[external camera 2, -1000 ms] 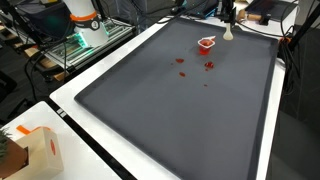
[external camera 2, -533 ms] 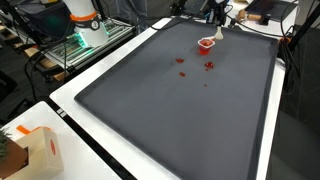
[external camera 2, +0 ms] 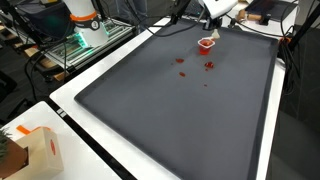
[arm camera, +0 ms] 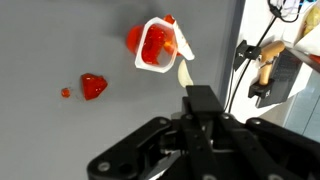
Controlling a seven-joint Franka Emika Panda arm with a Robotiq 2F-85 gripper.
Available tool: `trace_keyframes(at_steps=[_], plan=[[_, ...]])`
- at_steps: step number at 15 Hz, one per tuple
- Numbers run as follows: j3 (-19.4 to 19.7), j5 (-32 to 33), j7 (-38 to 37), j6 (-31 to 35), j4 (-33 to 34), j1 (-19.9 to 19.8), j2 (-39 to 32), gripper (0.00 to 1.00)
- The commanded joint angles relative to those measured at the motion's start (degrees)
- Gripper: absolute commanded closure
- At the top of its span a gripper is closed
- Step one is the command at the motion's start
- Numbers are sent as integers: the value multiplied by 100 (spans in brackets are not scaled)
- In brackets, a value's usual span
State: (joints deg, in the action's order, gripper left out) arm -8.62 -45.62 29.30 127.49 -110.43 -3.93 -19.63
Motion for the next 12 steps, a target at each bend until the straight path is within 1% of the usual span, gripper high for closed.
trace_keyframes(at_steps=[1, 6, 12], plan=[[-8, -510, 418, -106, -38, -76, -88, 97], [24, -1044, 823, -5, -76, -25, -218, 97], [76, -1341, 1034, -5, -80, 15, -327, 97]])
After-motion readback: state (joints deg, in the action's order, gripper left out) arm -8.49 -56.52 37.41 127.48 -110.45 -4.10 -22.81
